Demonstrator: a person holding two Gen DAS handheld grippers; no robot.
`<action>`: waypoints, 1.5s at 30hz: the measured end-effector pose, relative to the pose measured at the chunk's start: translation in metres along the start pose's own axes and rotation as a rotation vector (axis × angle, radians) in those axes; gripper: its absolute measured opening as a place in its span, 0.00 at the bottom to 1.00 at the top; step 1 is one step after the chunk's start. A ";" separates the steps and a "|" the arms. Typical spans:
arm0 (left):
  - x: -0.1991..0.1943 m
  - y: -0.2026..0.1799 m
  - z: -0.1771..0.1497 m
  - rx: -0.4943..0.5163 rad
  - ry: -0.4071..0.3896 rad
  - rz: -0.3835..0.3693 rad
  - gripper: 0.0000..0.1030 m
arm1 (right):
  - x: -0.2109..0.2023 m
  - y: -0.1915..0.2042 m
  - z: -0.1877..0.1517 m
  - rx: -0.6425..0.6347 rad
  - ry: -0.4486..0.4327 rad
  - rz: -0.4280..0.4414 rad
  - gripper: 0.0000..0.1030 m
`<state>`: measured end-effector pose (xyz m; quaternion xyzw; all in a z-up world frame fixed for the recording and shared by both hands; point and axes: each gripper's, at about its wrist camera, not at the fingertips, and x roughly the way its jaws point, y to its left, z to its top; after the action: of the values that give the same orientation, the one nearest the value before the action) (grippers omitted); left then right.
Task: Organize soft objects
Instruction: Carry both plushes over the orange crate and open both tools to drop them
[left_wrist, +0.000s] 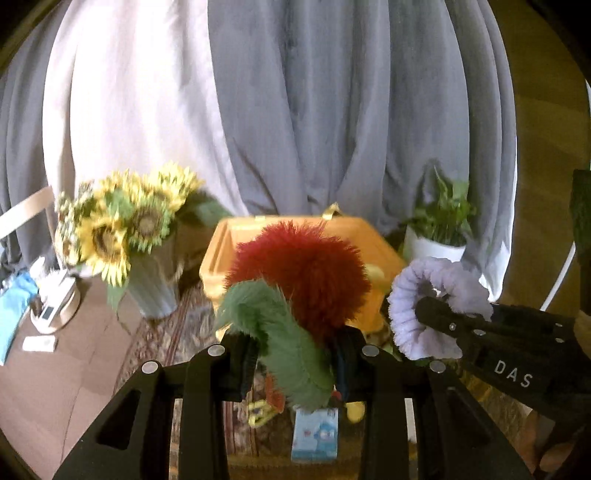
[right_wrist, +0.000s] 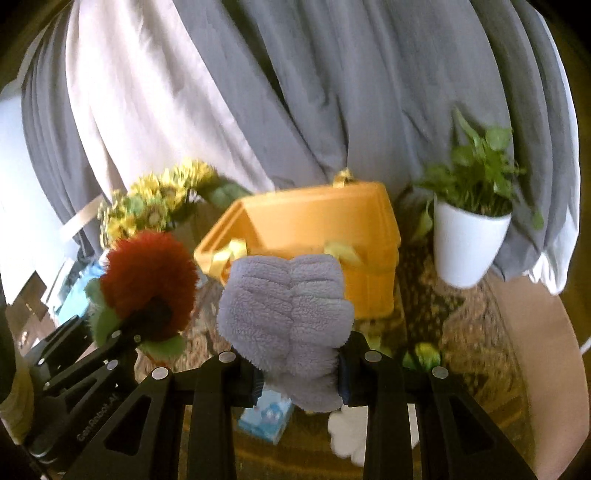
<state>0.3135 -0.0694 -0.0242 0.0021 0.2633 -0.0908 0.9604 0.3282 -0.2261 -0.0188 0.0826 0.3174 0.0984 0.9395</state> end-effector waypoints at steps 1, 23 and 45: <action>0.001 -0.001 0.004 0.002 -0.008 0.002 0.33 | 0.001 0.000 0.003 -0.003 -0.009 0.000 0.30; 0.105 0.011 0.081 0.070 -0.011 0.068 0.33 | 0.087 -0.011 0.102 -0.051 -0.022 -0.006 0.31; 0.237 0.023 0.086 0.117 0.360 0.034 0.71 | 0.232 -0.051 0.130 -0.006 0.425 0.026 0.66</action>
<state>0.5608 -0.0918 -0.0714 0.0785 0.4250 -0.0876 0.8975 0.5958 -0.2326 -0.0626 0.0611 0.5072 0.1267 0.8503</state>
